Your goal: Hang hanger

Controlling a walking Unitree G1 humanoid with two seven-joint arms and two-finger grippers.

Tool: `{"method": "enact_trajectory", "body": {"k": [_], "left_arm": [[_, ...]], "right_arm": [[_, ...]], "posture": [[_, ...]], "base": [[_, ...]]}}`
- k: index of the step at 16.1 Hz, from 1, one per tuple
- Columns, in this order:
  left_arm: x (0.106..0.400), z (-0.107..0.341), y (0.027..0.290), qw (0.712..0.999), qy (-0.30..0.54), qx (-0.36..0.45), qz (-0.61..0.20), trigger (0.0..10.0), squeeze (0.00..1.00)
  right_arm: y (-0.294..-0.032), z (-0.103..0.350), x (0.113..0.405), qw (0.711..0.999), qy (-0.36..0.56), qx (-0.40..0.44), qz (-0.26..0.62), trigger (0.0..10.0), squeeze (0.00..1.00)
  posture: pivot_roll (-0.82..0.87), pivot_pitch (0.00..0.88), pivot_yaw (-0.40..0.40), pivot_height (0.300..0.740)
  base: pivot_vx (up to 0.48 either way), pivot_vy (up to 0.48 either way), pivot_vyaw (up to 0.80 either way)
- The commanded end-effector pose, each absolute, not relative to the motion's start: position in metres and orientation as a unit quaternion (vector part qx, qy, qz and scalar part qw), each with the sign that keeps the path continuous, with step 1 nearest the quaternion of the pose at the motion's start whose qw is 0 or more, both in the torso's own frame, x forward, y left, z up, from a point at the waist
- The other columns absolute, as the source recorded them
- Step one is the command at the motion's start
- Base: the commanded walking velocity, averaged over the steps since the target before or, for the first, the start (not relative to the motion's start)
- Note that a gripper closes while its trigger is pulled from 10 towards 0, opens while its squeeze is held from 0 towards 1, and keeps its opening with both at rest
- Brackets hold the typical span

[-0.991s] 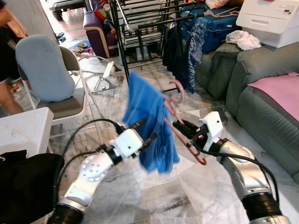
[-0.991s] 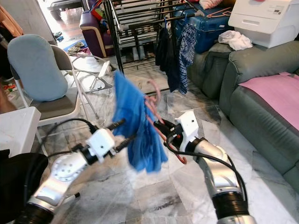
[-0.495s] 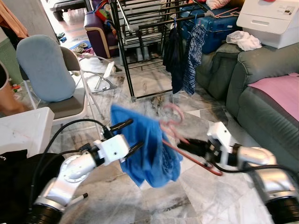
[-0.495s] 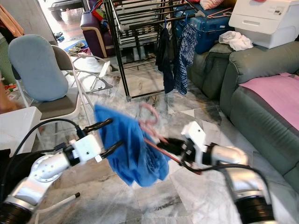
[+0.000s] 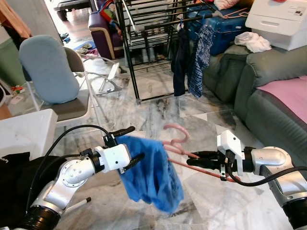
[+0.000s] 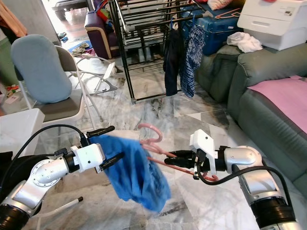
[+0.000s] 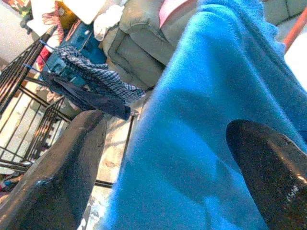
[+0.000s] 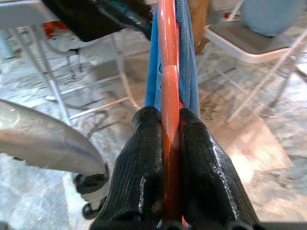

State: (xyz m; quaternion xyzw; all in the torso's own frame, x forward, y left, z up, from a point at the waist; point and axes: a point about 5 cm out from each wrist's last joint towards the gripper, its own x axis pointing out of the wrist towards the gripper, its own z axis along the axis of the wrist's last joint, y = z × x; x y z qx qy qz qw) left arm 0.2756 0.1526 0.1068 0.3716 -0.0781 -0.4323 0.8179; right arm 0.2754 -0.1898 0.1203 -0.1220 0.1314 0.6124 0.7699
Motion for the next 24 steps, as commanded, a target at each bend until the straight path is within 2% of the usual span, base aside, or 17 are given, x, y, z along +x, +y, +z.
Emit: {"method": "enact_trajectory", "body": {"k": [1, 4, 5, 6, 7, 8, 9, 13, 19, 24], "left_arm": [[0.277, 0.108, 0.157, 0.805, -0.074, 0.391, -0.44, 10.0, 1.0], [0.277, 0.107, 0.163, 0.784, -0.049, 0.396, -0.476, 10.0, 1.0], [0.275, 0.105, 0.166, 0.772, -0.026, 0.392, -0.5, 10.0, 0.7], [0.273, 0.104, 0.168, 0.765, -0.01, 0.385, -0.517, 10.0, 0.0], [0.273, 0.104, 0.17, 0.758, 0.004, 0.381, -0.529, 8.5, 0.0], [0.274, 0.105, 0.171, 0.757, 0.004, 0.382, -0.53, 8.5, 0.0], [0.276, 0.106, 0.174, 0.754, 0.008, 0.383, -0.534, 0.0, 0.0], [0.288, 0.112, 0.178, 0.751, 0.025, 0.387, -0.534, 0.0, 0.0], [0.288, 0.105, 0.171, 0.718, 0.062, 0.376, -0.583, 0.0, 0.0], [0.291, 0.106, 0.169, 0.718, 0.059, 0.374, -0.583, 0.0, 0.0]], "right_arm": [[-0.183, 0.131, 0.276, 0.744, 0.113, -0.143, 0.643, 10.0, 0.0], [-0.186, 0.133, 0.274, 0.726, 0.118, -0.158, 0.659, 10.0, 0.0], [-0.186, 0.133, 0.274, 0.724, 0.118, -0.16, 0.66, 10.0, 0.0], [-0.186, 0.133, 0.274, 0.723, 0.117, -0.163, 0.661, 10.0, 0.0], [-0.186, 0.132, 0.276, 0.72, 0.117, -0.174, 0.662, 10.0, 0.0], [-0.186, 0.132, 0.276, 0.719, 0.116, -0.175, 0.662, 10.0, 0.0], [-0.186, 0.132, 0.276, 0.717, 0.117, -0.179, 0.663, 10.0, 0.0], [-0.185, 0.129, 0.275, 0.711, 0.118, -0.192, 0.666, 10.0, 0.0], [-0.185, 0.128, 0.276, 0.711, 0.112, -0.209, 0.662, 10.0, 0.0], [-0.181, 0.125, 0.277, 0.708, 0.11, -0.21, 0.665, 10.0, 0.0]], "posture": [[-0.1, 0.0, 0.101, 0.74], [-0.1, 0.0, 0.106, 0.74], [-0.1, 0.0, 0.108, 0.74], [-0.1, 0.0, 0.108, 0.74], [-0.1, 0.0, 0.11, 0.74], [-0.1, 0.0, 0.11, 0.74], [-0.1, 0.0, 0.11, 0.74], [-0.1, 0.0, 0.115, 0.74], [-0.11, 0.0, 0.133, 0.74], [-0.11, 0.0, 0.131, 0.74]], "base": [[0.0, 0.0, 0.0], [0.0, 0.0, 0.0], [0.0, 0.0, 0.0], [0.0, 0.0, 0.0], [0.0, 0.0, 0.0], [0.0, 0.0, 0.0], [0.0, 0.0, 0.0], [0.0, 0.0, 0.0], [0.0, 0.0, 0.0], [0.0, 0.0, 0.0]]}}
